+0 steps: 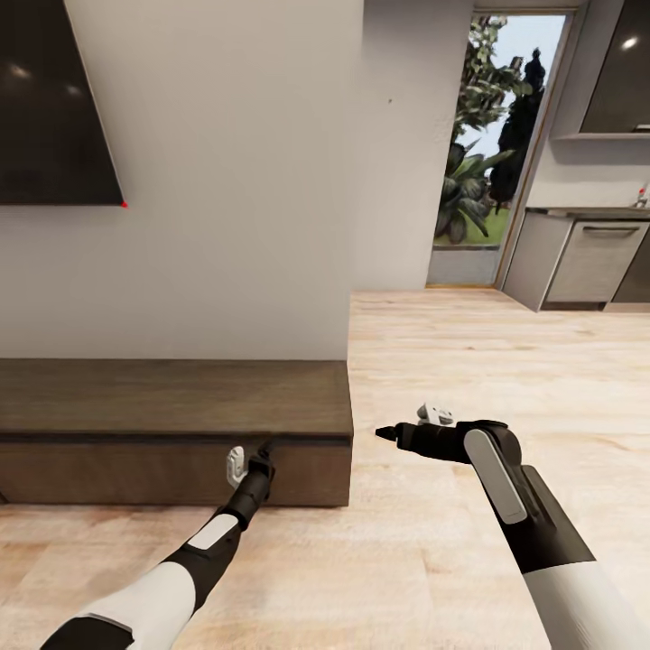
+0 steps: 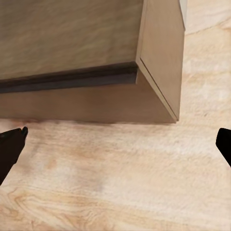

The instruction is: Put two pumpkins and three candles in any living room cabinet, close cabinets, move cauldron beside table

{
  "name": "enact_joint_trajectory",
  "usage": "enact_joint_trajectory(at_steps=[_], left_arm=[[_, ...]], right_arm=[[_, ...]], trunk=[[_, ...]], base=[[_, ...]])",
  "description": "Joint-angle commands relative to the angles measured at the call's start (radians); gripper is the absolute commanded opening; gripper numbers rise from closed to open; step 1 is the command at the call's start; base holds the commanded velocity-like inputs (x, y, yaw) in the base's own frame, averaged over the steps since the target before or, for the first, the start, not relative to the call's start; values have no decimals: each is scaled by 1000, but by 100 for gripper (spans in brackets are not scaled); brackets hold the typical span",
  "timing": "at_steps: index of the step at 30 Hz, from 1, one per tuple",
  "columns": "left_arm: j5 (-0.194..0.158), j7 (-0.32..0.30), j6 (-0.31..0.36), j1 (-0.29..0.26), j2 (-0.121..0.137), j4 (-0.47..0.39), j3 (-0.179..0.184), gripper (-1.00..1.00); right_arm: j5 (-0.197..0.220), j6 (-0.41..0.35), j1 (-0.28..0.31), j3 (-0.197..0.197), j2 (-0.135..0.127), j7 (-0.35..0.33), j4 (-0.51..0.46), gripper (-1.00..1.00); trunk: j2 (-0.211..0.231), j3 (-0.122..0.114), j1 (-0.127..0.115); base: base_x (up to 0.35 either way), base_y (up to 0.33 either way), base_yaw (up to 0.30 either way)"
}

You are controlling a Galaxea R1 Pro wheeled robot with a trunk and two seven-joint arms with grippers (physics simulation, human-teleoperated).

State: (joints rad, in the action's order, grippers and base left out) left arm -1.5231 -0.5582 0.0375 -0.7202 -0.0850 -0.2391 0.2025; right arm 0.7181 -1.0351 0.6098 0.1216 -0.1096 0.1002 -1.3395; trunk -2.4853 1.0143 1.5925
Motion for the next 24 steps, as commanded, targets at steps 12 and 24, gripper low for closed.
enact_joint_trajectory(at_steps=[12,24], left_arm=[[-2,-1,-112,-1,14,4,6,100],[-1,-8,-113,-2,39,-6,6,100]], right_arm=[[9,0,1,0,-2,12,0,100],[8,8,1,0,-1,13,0,100]], trunk=[[-17,46,12],[-20,92,17]], base=[[0,0,0],[0,0,0]])
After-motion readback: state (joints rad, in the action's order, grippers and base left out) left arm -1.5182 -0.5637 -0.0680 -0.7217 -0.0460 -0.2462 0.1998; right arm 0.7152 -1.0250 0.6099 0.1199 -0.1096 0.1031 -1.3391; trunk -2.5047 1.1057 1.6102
